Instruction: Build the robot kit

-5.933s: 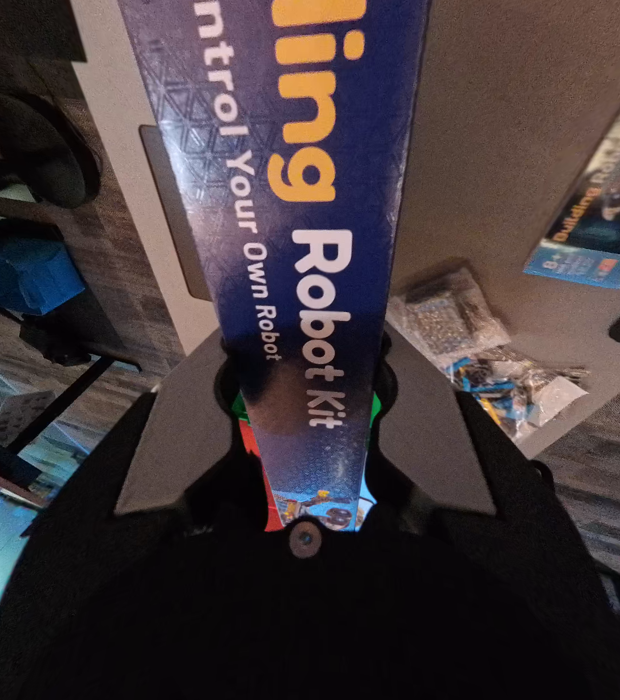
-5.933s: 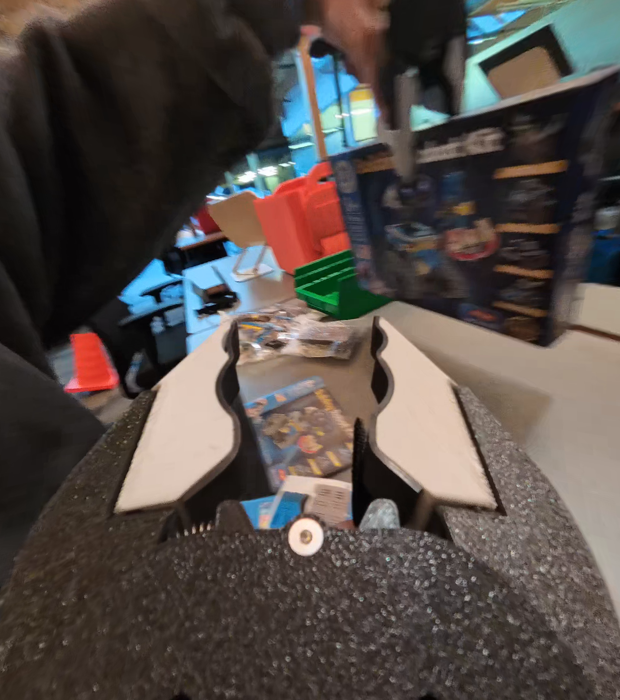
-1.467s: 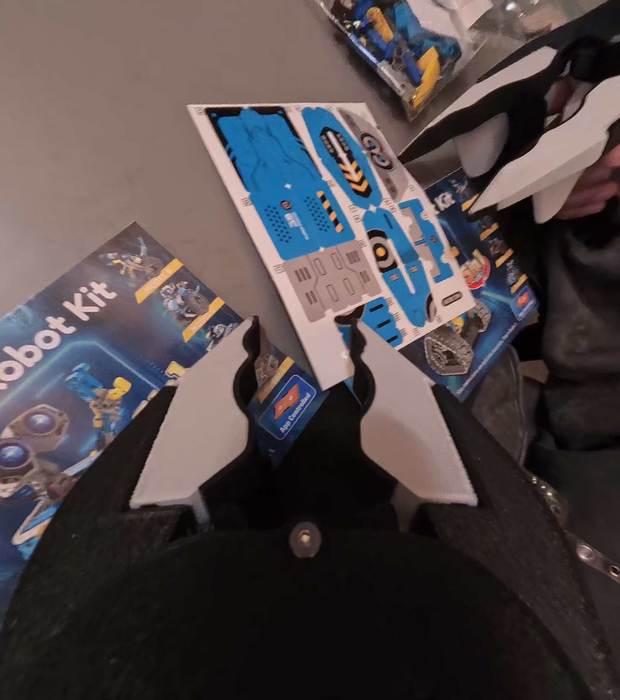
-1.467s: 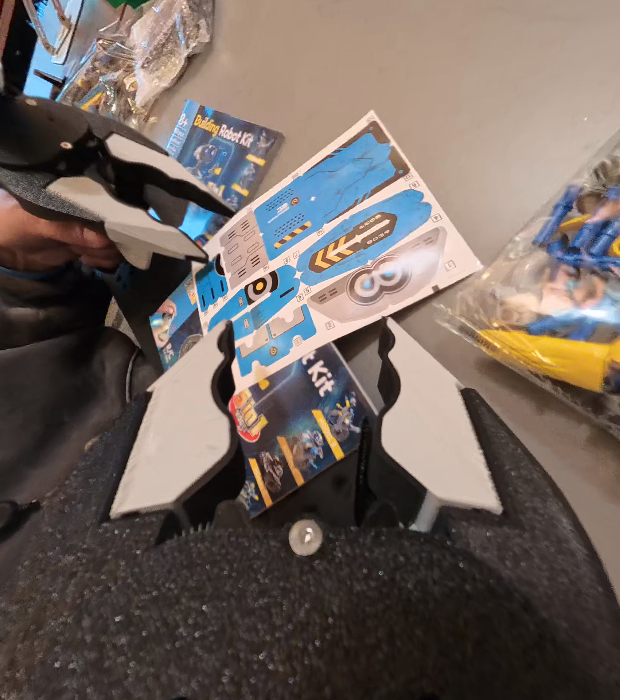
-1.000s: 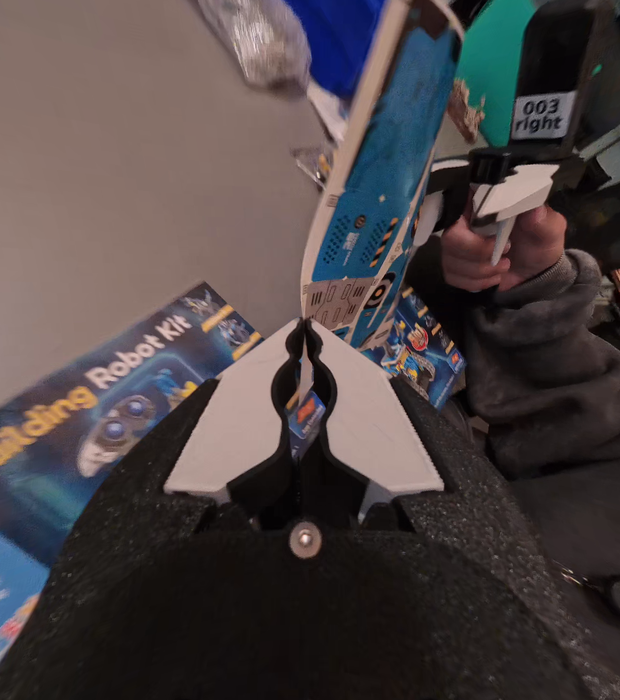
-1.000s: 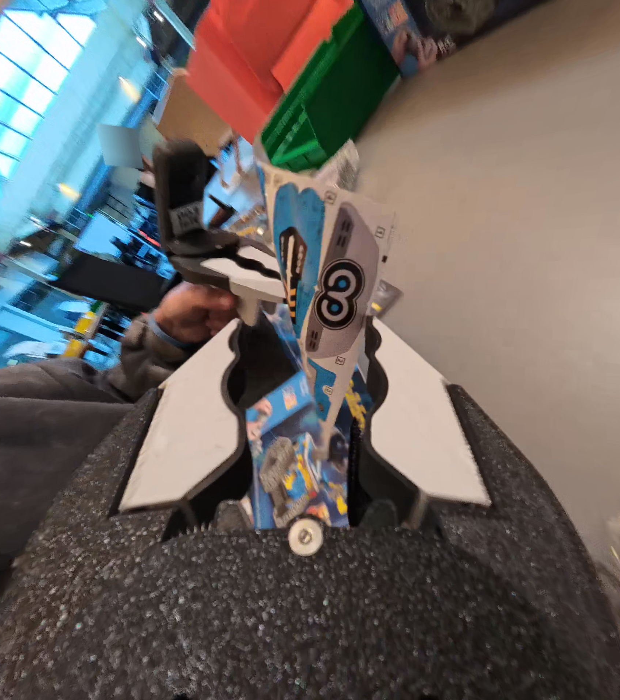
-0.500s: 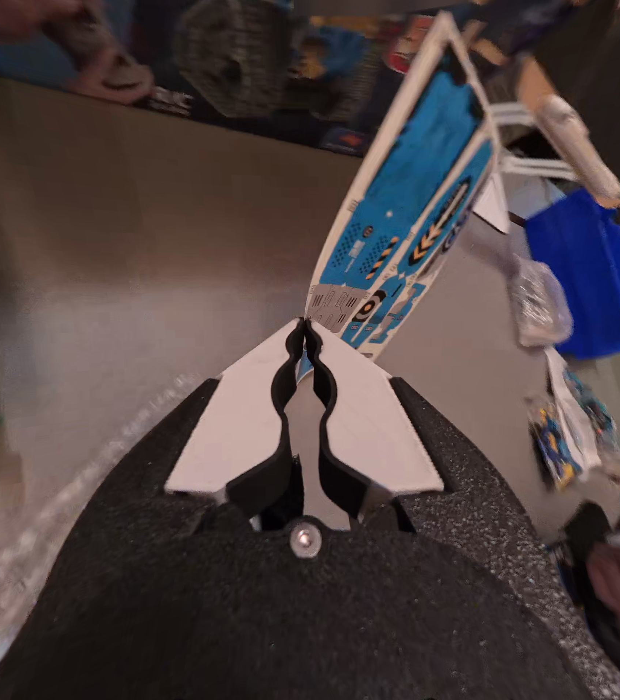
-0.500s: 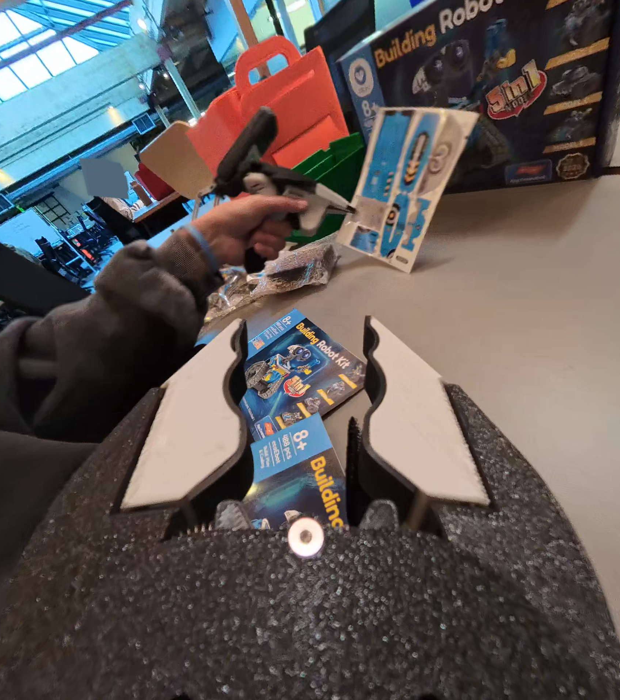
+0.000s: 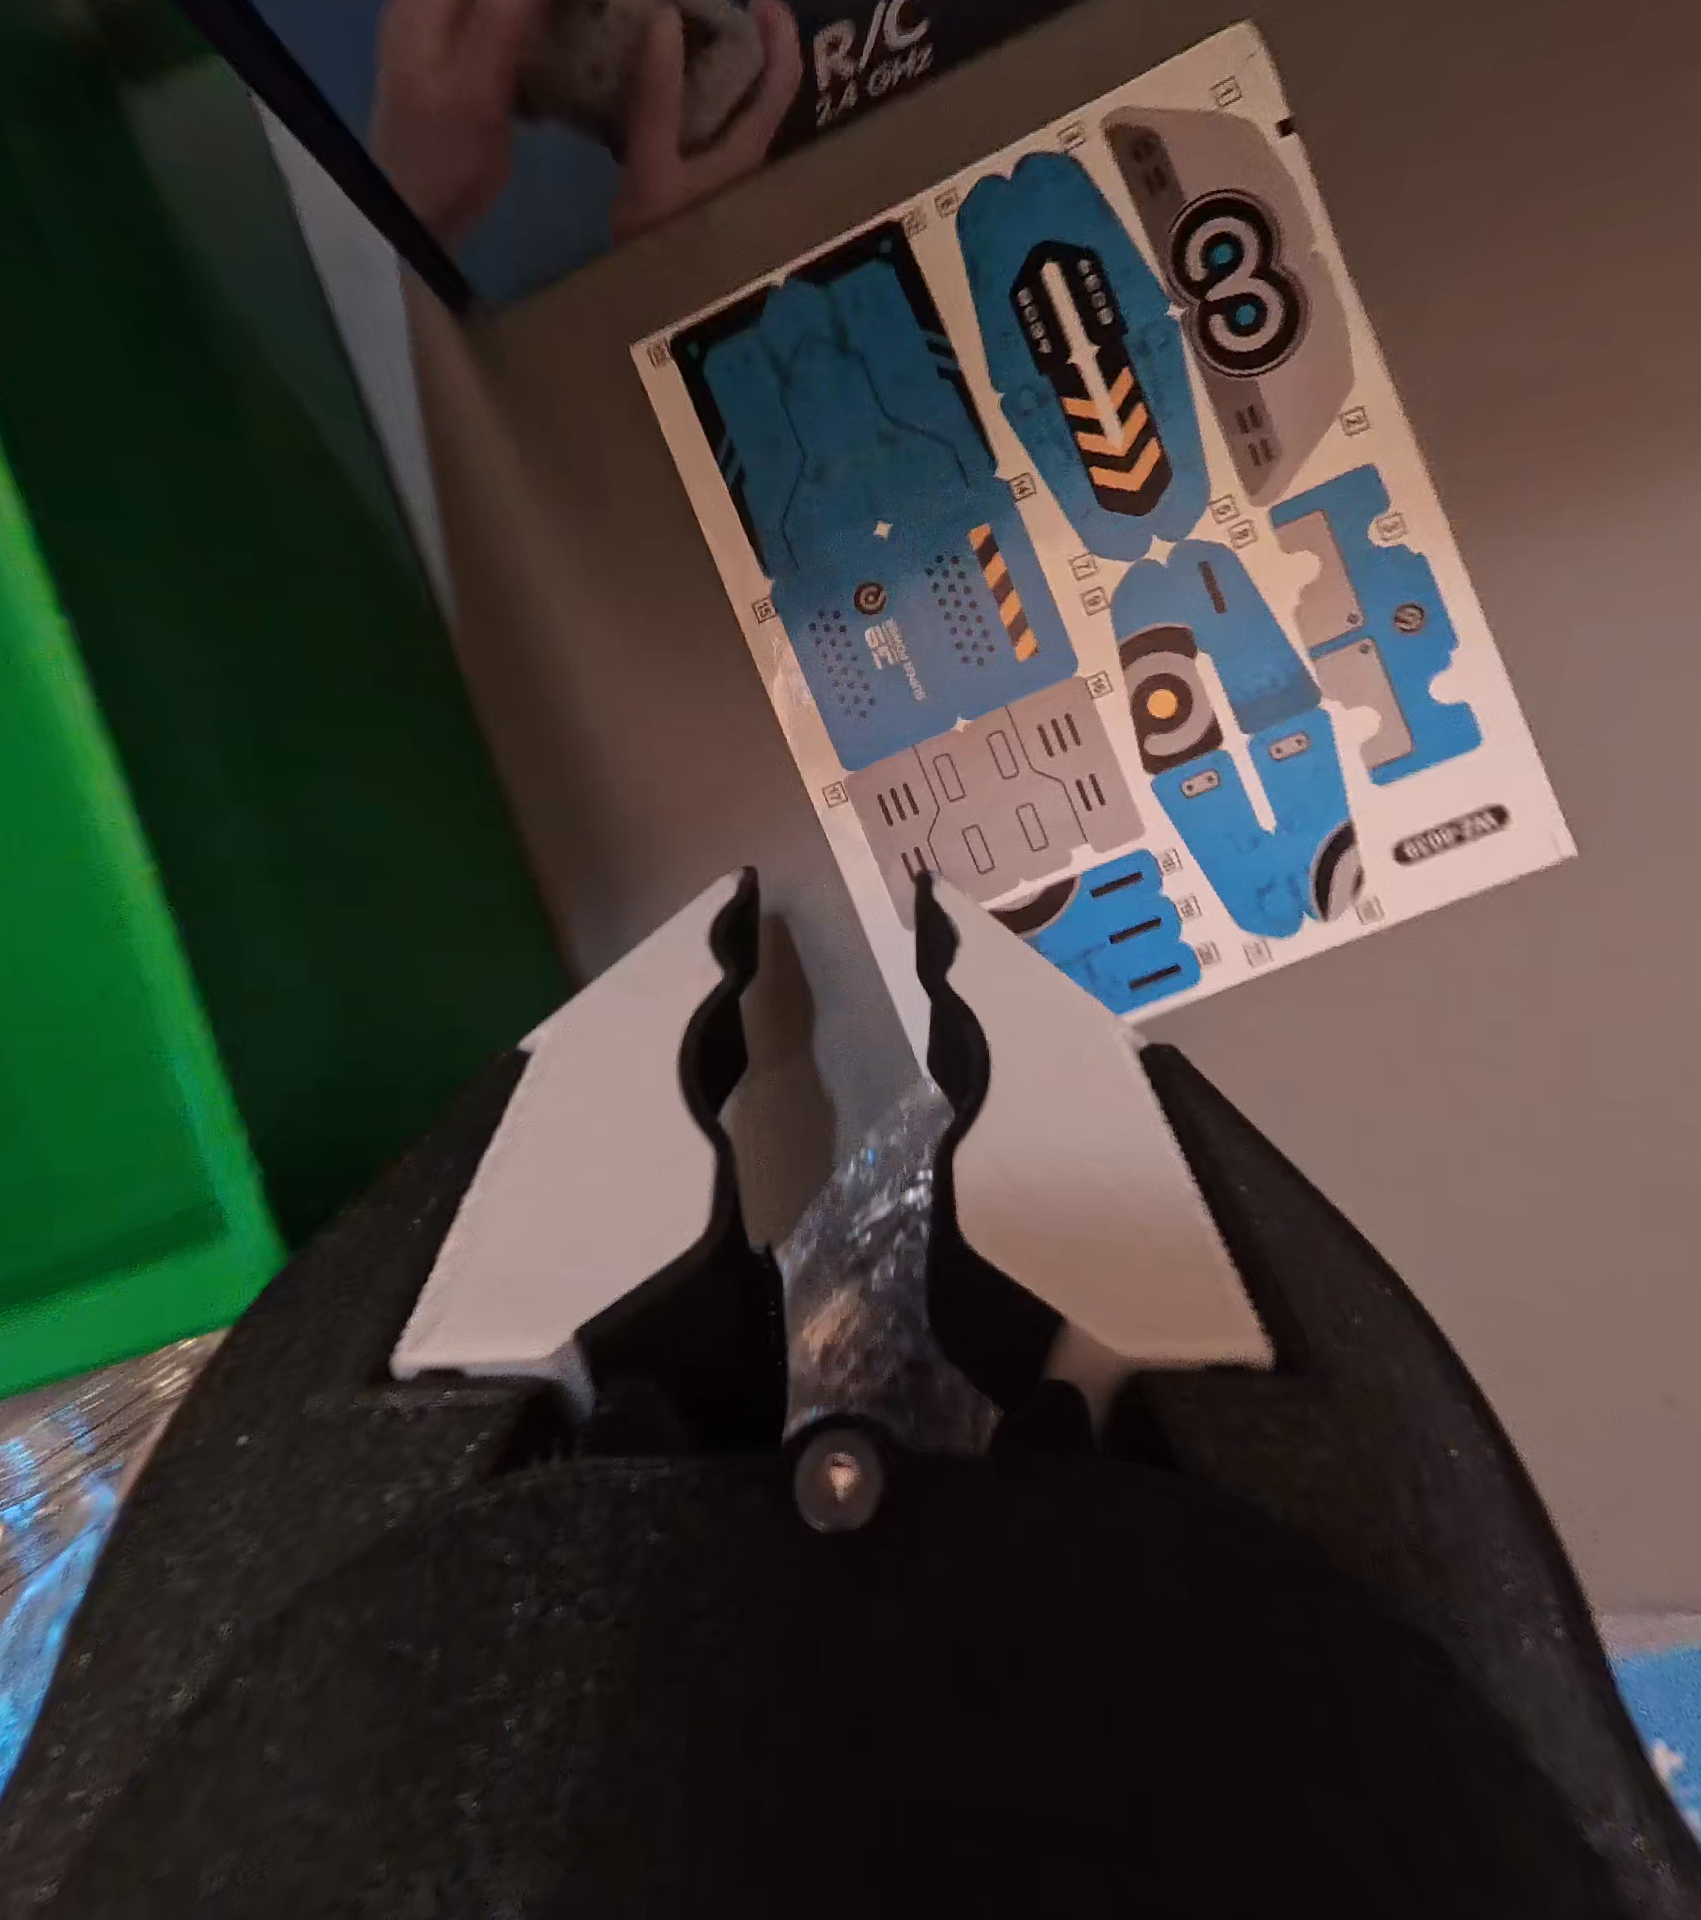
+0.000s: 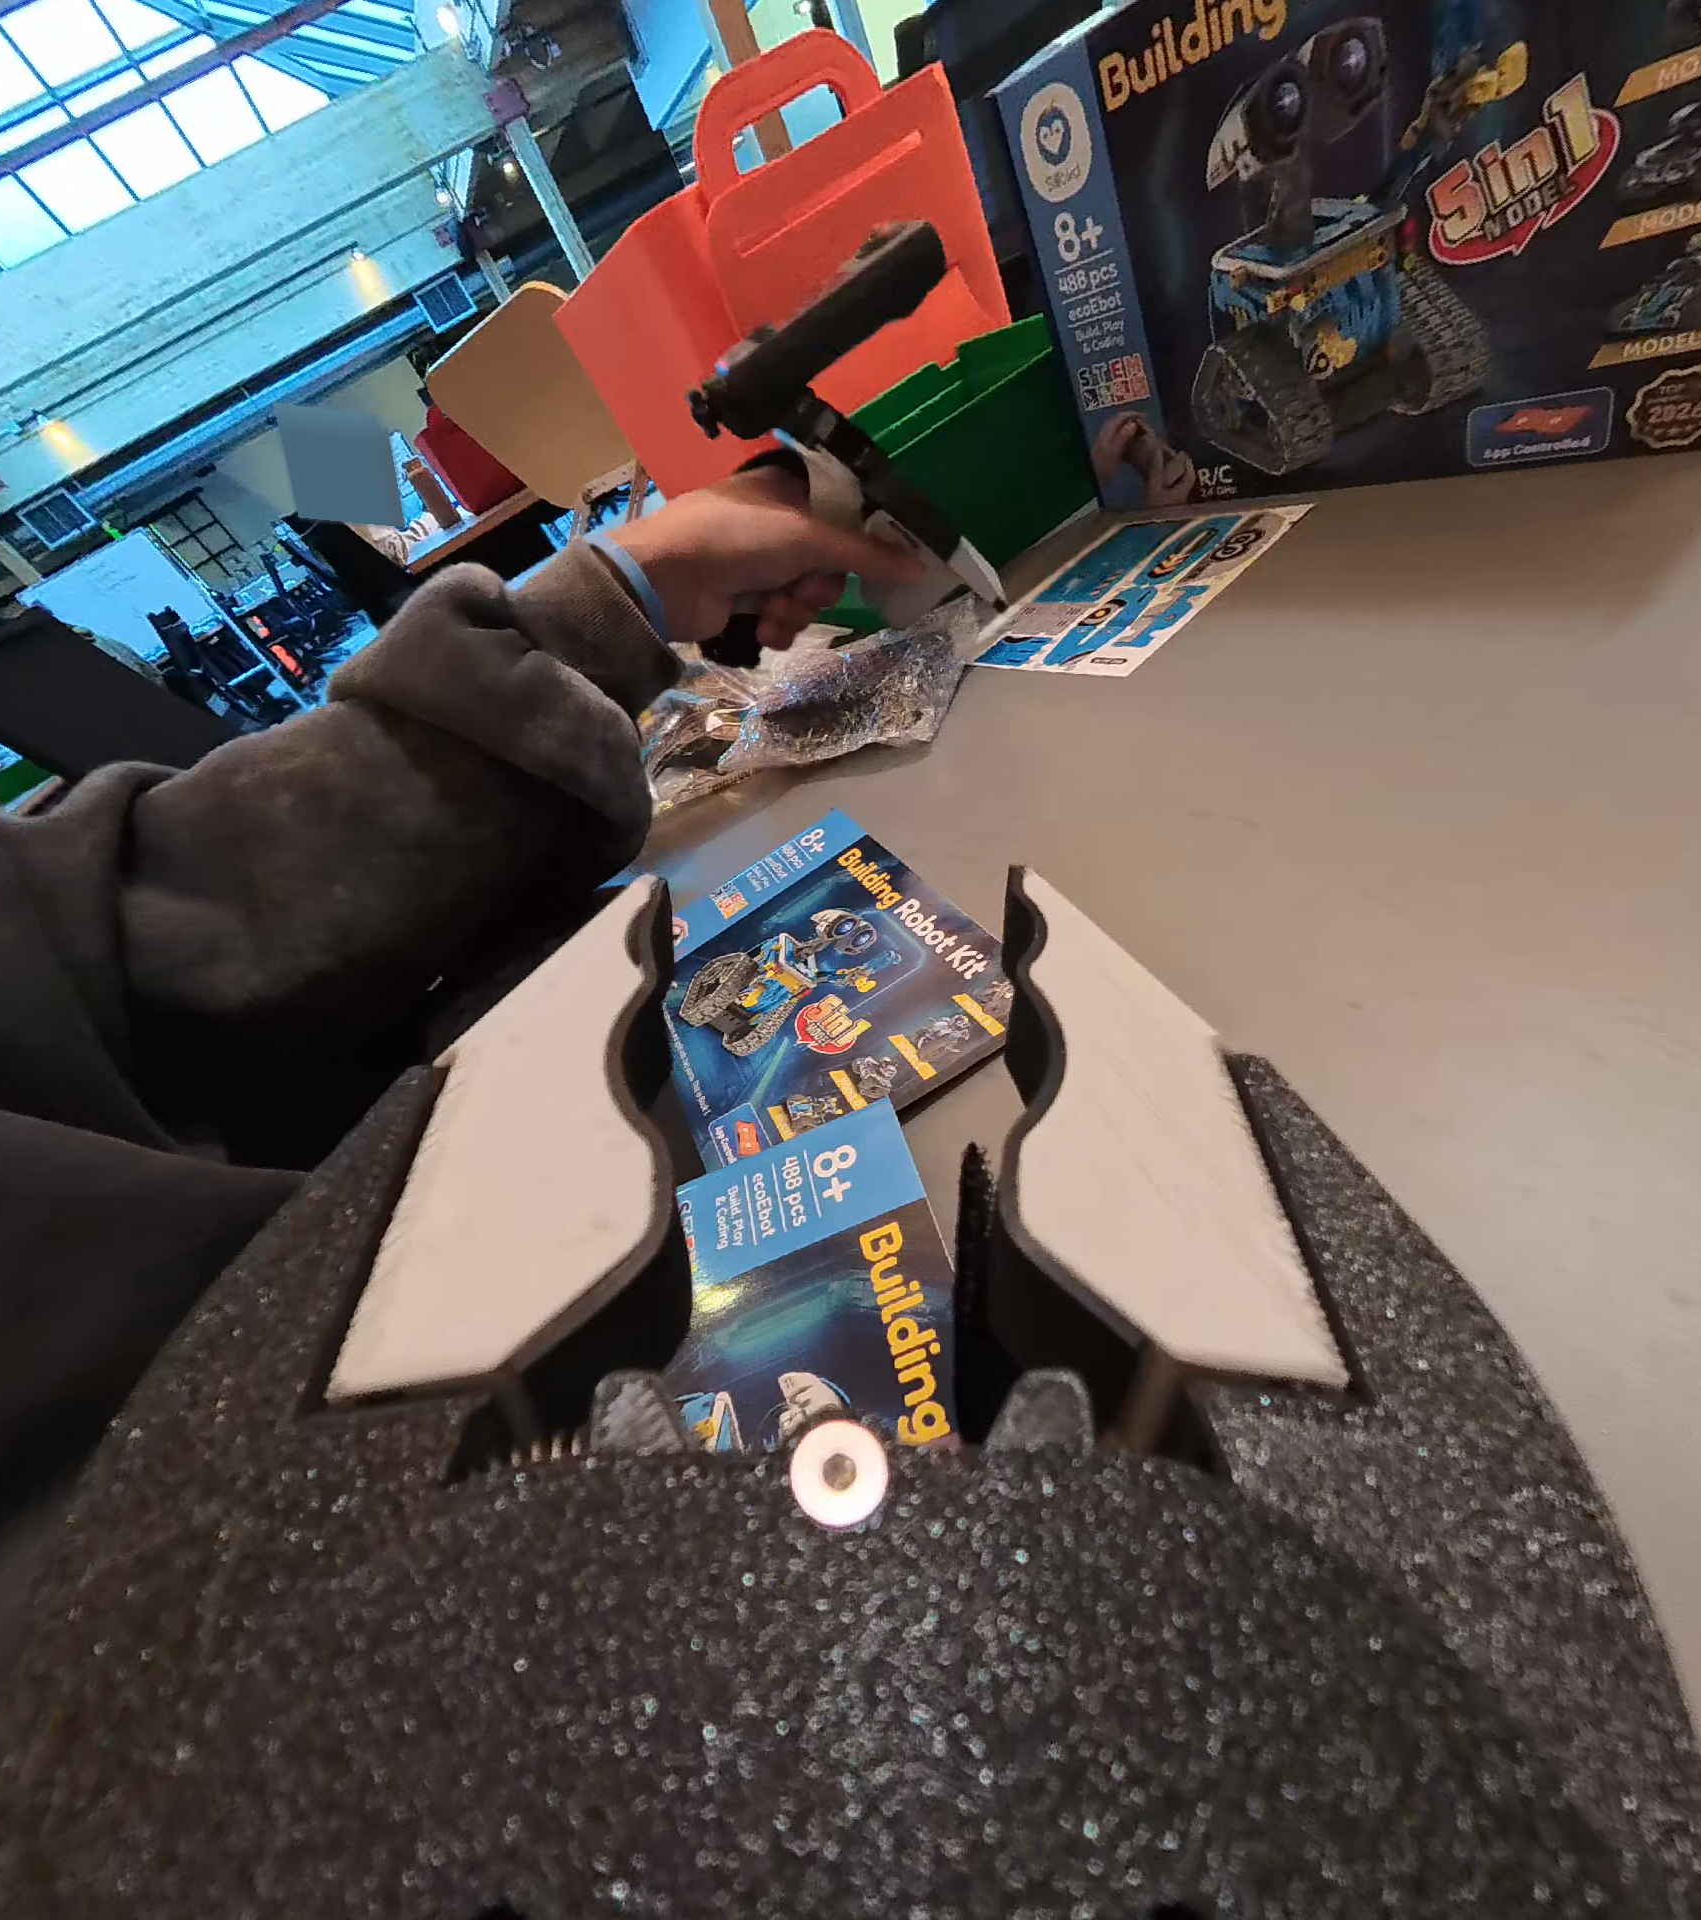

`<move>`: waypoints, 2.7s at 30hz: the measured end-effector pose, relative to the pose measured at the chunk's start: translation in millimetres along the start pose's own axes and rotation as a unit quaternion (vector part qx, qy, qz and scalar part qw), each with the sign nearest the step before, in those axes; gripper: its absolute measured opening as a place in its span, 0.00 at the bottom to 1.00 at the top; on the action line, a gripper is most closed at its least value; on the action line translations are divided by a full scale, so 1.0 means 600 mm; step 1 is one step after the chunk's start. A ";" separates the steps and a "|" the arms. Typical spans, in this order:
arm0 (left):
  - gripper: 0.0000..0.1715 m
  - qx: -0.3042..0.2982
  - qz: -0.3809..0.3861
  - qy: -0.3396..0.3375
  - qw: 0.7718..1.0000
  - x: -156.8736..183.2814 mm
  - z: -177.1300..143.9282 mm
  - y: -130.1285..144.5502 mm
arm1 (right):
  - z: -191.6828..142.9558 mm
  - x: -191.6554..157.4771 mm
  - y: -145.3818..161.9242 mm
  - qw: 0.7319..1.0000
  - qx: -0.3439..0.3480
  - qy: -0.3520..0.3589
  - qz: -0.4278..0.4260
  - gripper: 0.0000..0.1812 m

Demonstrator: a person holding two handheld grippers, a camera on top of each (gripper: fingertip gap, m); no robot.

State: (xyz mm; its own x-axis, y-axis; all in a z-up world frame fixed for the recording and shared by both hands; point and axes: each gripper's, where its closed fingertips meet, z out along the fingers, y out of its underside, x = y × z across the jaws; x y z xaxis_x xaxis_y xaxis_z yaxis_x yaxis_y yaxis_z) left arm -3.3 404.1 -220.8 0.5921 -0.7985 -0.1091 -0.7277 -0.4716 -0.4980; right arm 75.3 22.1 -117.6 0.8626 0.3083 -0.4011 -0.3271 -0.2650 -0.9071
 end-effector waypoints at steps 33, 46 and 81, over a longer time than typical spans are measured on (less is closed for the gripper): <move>0.40 0.081 0.249 0.157 0.952 0.120 -0.165 0.081 | 0.011 -0.010 0.014 1.000 -0.023 -0.009 -0.014 0.35; 0.00 -0.005 0.149 0.004 0.989 0.050 0.028 -0.012 | 0.005 -0.009 0.011 1.000 -0.014 -0.010 -0.006 0.34; 0.73 0.009 0.043 0.046 0.998 0.107 -0.111 0.197 | 0.011 -0.013 0.020 0.999 -0.030 -0.020 -0.002 0.34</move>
State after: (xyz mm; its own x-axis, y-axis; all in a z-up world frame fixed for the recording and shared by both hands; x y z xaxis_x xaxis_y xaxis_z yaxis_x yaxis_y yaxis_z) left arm -74.2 272.0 -229.1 0.4929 -0.8671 -0.0718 -0.7676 -0.3945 -0.5050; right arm 62.3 22.7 -126.4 0.8474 0.3449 -0.4037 -0.2992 -0.3179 -0.8997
